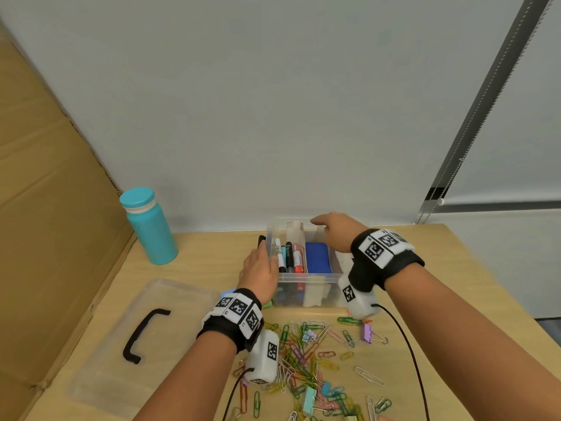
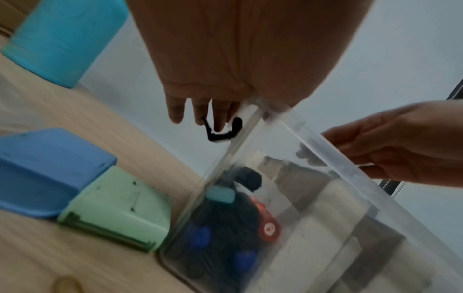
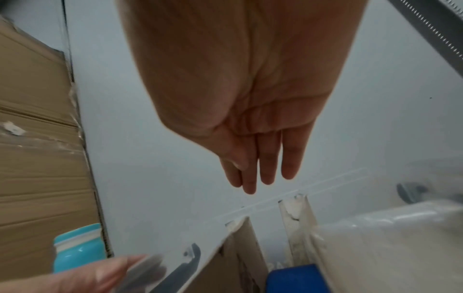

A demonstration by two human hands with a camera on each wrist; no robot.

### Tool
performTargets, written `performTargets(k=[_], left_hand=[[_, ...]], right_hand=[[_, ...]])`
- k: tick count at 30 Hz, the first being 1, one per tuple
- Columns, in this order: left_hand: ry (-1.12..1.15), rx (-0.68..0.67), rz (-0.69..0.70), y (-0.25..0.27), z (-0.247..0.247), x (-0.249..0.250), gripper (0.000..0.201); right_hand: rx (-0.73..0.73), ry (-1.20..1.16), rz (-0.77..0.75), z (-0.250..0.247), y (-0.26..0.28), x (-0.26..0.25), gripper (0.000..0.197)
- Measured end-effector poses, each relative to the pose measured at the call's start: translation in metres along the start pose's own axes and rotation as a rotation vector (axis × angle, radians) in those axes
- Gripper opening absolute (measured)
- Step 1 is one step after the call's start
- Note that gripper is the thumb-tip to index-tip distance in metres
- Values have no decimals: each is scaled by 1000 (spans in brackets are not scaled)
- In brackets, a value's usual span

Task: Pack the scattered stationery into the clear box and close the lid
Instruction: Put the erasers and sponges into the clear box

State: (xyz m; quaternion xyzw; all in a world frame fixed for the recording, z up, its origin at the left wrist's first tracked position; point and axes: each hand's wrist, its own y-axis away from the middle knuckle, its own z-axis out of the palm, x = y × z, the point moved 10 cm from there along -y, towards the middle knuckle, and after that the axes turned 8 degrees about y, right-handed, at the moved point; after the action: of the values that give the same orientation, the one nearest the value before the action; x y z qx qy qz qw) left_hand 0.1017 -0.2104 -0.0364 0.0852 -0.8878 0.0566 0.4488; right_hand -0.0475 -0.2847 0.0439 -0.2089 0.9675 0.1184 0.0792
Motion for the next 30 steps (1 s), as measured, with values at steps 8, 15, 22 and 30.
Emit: performTargets(k=[8,15,22,30], left_hand=[[-129,27,-6,42,-59,-30,50],[-566,-305,-109,48,-22,-86,63],[-630,-207,-130,44,-27,-81,38],[-387,-123,-170,60,-55,-86,73]], right_hand=[[375,-152,-242,2,89,-22,31],[293,-7,-512,63,95,-115,30],[190,214,-558,104,78,-181,48],[-118,381,-253,174,39,-136,61]])
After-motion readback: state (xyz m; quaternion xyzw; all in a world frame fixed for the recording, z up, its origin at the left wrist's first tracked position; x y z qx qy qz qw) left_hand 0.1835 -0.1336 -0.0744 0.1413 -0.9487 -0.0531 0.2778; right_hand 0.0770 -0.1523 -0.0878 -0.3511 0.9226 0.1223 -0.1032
